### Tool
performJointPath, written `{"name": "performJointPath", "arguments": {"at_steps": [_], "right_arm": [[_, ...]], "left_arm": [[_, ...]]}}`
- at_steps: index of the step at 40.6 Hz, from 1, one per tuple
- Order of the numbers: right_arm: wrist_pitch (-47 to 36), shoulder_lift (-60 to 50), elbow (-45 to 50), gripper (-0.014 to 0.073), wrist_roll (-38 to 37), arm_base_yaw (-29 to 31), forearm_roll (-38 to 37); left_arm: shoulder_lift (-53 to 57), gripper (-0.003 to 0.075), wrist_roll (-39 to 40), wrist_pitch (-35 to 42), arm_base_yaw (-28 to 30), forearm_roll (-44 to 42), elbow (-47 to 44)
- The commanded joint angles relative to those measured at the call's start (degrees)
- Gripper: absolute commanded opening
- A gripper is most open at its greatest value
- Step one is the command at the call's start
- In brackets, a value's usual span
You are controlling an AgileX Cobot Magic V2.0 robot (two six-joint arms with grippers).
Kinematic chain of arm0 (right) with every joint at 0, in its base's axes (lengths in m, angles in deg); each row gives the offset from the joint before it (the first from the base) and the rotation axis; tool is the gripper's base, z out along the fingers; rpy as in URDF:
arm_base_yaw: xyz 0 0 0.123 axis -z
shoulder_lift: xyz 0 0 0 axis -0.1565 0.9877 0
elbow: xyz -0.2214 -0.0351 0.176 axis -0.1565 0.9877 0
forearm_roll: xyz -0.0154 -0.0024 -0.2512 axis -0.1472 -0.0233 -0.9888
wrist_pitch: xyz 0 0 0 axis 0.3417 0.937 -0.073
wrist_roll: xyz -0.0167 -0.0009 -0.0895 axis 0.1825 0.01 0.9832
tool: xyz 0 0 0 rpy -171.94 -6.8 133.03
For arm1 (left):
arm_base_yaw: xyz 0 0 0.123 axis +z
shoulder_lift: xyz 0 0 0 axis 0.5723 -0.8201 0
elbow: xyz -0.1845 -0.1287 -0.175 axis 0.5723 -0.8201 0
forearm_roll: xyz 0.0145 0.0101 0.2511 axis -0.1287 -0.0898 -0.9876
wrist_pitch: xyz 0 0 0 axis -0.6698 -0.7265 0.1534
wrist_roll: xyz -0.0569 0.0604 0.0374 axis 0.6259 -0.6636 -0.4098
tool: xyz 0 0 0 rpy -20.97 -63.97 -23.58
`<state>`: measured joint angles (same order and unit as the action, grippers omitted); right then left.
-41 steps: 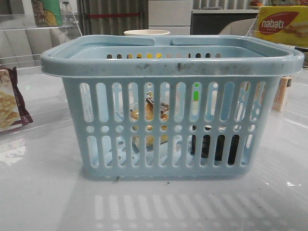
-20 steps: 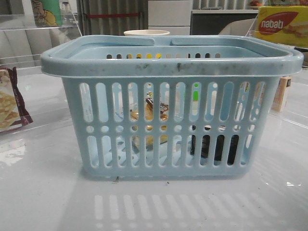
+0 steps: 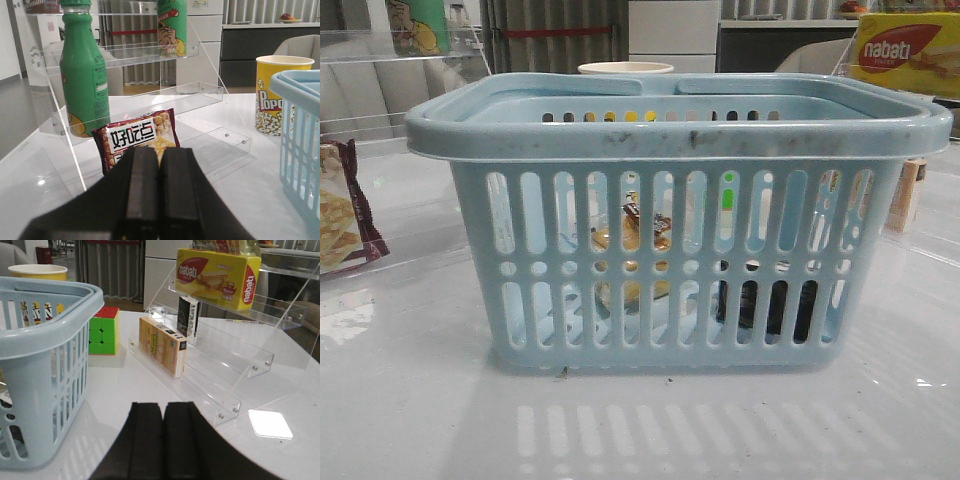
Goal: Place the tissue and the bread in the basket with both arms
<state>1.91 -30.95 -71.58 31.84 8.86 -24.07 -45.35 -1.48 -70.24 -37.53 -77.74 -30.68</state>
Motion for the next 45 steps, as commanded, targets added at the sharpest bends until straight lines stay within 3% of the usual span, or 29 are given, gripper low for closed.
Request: {"name": "performJointPath", "arguments": {"at_steps": [1, 14, 23, 45], "right_arm": [[-5.7, -1.0, 0.0, 0.0055, 0.5, 0.5, -0.4], [-9.2, -0.9, 0.1, 0.0055, -1.3, 0.4, -0.7], [-9.7, -0.9, 0.1, 0.0055, -5.4, 0.4, -5.7], [-9.6, -0.9, 0.1, 0.0055, -5.4, 0.4, -5.7]], "left_arm": [[1.0, 0.0091, 0.0, 5.0, -0.3, 0.4, -0.1], [1.0, 0.0091, 0.0, 5.0, -0.3, 0.4, -0.1], [1.0, 0.0091, 0.0, 5.0, -0.3, 0.4, -0.1], [1.0, 0.0091, 0.0, 5.0, -0.3, 0.4, -0.1]]}}
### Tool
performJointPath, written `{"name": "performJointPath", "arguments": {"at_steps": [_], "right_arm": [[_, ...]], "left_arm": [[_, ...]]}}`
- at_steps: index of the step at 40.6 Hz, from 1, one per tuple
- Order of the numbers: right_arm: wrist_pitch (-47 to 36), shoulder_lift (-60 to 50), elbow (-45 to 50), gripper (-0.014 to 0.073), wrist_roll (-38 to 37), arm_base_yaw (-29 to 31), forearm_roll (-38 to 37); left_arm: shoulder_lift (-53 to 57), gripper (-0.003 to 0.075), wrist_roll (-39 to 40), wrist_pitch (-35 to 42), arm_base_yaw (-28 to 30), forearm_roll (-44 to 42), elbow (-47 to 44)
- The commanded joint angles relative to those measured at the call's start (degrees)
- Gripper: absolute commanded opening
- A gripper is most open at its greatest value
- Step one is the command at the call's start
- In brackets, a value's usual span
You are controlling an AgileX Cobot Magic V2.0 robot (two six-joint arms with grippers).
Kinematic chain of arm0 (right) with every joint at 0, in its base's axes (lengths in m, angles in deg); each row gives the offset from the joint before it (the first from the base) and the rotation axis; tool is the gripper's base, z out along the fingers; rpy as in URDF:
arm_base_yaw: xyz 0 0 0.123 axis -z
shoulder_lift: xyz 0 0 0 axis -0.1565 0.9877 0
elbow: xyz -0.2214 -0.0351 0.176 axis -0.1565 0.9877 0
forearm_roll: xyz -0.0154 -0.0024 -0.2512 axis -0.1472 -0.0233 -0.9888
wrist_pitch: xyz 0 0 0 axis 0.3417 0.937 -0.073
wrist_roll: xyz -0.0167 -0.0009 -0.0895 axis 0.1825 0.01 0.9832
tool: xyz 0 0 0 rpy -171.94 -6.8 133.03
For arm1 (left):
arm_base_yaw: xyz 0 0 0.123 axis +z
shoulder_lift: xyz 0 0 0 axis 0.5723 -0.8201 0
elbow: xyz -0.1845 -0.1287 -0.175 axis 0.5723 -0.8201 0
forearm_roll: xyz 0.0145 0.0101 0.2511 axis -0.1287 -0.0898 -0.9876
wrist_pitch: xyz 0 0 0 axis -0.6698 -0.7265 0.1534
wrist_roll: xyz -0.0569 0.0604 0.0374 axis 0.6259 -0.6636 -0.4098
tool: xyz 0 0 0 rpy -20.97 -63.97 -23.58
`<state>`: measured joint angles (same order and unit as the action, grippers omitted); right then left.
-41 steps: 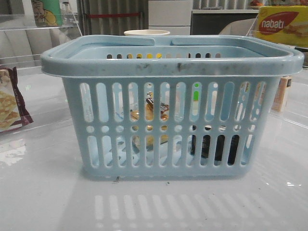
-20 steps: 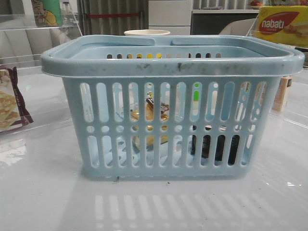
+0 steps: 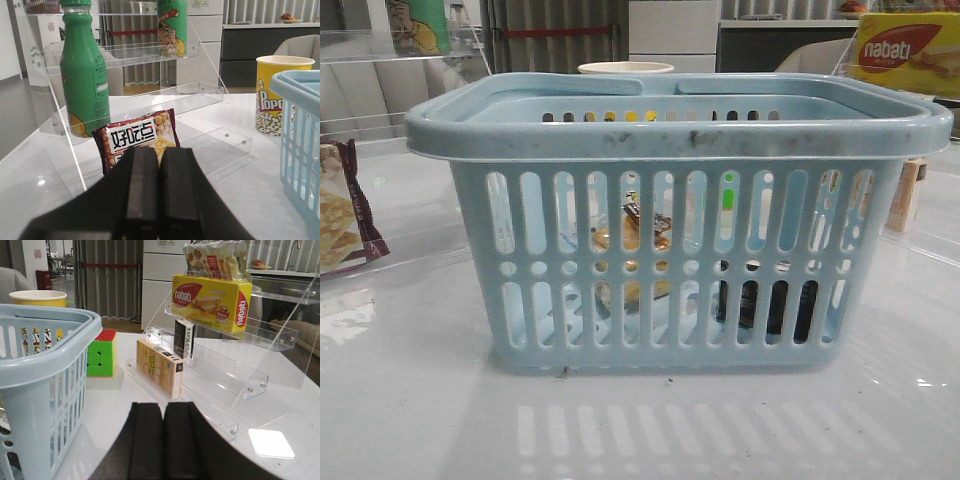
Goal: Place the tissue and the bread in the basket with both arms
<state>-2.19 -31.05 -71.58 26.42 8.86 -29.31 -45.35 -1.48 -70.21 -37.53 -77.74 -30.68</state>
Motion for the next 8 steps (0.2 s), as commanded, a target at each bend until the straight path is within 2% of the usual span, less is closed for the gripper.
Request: {"name": "performJointPath", "arguments": {"at_steps": [1, 8], "right_arm": [[-5.5, -0.8, 0.1, 0.0055, 0.0, 0.4, -0.4], [-5.5, -0.8, 0.1, 0.0055, 0.0, 0.4, -0.4]], "left_arm": [[1.0, 0.0091, 0.0, 5.0, -0.3, 0.4, -0.1], [1.0, 0.0091, 0.0, 5.0, -0.3, 0.4, -0.1]]}}
